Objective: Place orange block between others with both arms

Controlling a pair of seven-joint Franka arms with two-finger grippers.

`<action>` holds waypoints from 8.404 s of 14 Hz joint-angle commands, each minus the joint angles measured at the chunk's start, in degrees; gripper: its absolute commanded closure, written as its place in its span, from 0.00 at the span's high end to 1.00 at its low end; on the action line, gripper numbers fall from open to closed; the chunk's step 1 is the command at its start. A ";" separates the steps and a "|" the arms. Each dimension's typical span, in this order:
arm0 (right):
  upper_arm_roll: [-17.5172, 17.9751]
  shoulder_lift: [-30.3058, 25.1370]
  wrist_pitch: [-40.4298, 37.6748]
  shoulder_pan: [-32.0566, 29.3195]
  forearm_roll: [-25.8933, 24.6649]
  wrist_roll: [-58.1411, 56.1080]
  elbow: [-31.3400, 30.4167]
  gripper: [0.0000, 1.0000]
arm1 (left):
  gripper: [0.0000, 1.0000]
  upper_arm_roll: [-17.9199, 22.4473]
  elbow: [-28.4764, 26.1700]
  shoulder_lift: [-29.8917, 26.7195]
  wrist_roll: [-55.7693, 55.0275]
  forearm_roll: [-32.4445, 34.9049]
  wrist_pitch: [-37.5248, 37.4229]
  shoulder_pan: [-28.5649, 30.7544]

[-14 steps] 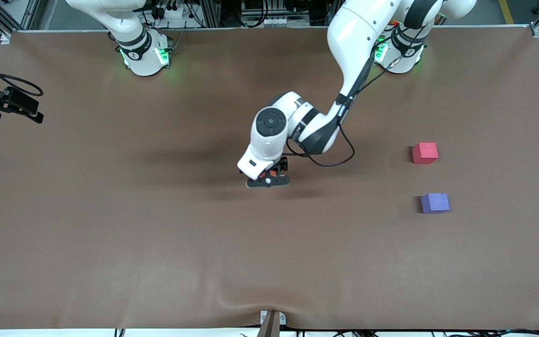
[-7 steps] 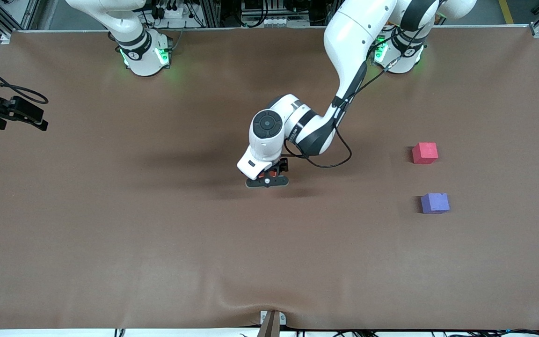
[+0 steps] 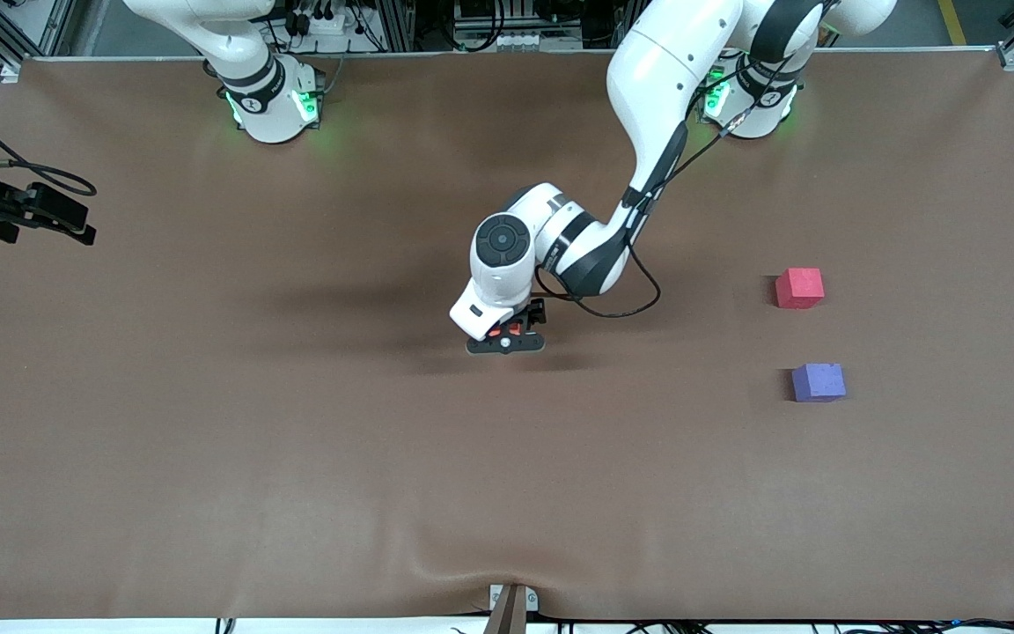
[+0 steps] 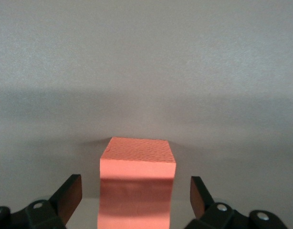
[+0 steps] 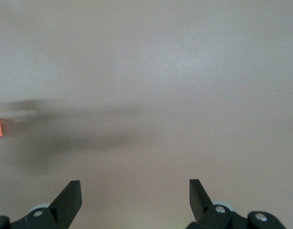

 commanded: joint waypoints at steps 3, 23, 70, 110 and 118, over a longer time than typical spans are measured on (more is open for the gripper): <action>0.72 -0.50 -0.24 -0.89 -0.12 0.66 -0.37 1.00 | 1.00 0.24 0.35 0.67 -0.02 2.42 -0.41 -0.27; 0.72 -0.41 -0.24 -0.81 -0.38 0.31 -0.37 1.00 | 0.41 3.22 -2.71 -13.72 5.87 3.65 -15.44 11.13; 0.89 -0.33 -0.59 -0.46 -0.03 0.22 -1.43 1.00 | 0.36 2.17 -49.66 -31.50 47.26 7.52 15.14 45.70; 0.89 5.91 0.64 -0.98 2.69 0.22 -0.81 1.00 | 1.00 1.47 -14.77 -35.97 48.58 7.61 -16.92 45.78; 0.80 5.48 0.64 -1.07 2.52 -1.61 -1.07 1.00 | 1.00 -1.70 -7.21 -42.21 48.49 6.99 -29.67 47.54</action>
